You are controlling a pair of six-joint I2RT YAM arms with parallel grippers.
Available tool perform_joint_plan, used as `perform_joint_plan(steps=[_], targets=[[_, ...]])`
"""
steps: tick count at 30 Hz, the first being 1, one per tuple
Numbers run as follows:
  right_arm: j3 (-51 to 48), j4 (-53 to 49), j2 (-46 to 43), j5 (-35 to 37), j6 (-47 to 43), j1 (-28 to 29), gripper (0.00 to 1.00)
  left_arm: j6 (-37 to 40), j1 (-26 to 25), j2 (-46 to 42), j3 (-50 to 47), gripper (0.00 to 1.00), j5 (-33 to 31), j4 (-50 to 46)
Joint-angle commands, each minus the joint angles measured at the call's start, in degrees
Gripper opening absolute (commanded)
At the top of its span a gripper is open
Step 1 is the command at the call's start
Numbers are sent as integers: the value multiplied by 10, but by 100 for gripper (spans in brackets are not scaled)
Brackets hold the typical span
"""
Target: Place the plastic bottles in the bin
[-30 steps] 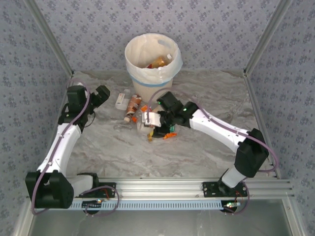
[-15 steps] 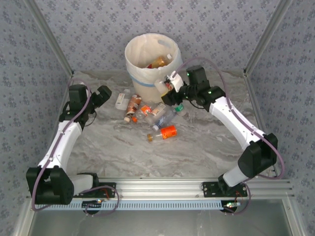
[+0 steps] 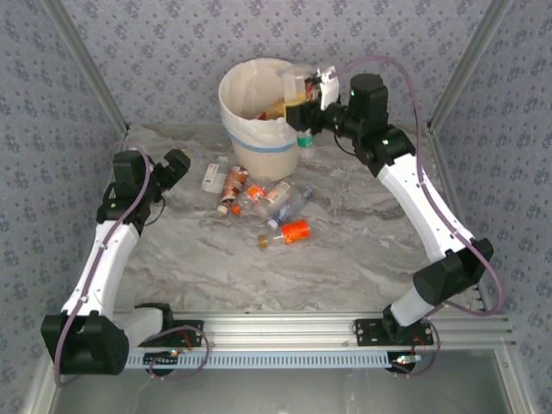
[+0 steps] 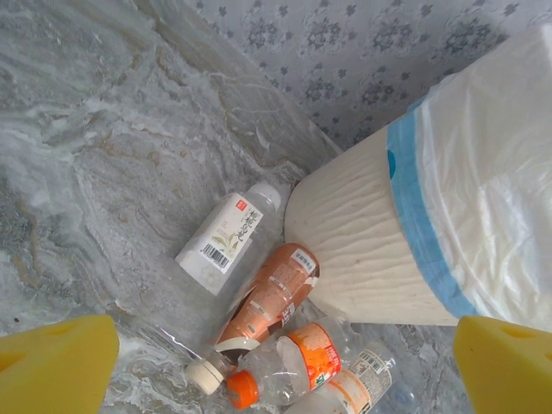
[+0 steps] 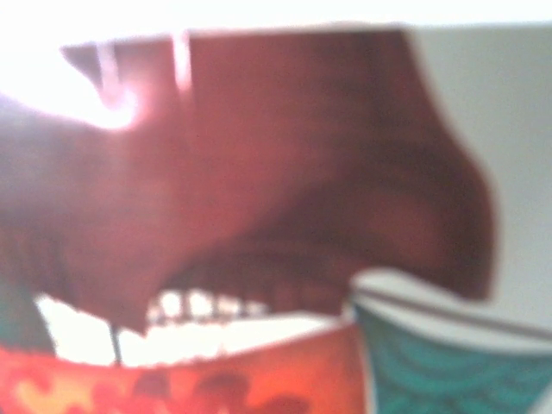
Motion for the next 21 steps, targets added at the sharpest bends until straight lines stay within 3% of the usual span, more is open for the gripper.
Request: perform_joint_plan(steps=[1, 11, 19, 21], targets=[[58, 63, 48, 31, 68, -1, 51, 22, 4, -18, -3, 99, -9, 1], [264, 75, 245, 115, 61, 7, 51, 37, 4, -69, -69, 100, -45, 60], [421, -81, 359, 290, 19, 14, 55, 64, 4, -69, -58, 100, -48, 27], [449, -126, 377, 328, 17, 21, 63, 67, 4, -55, -44, 100, -47, 9]])
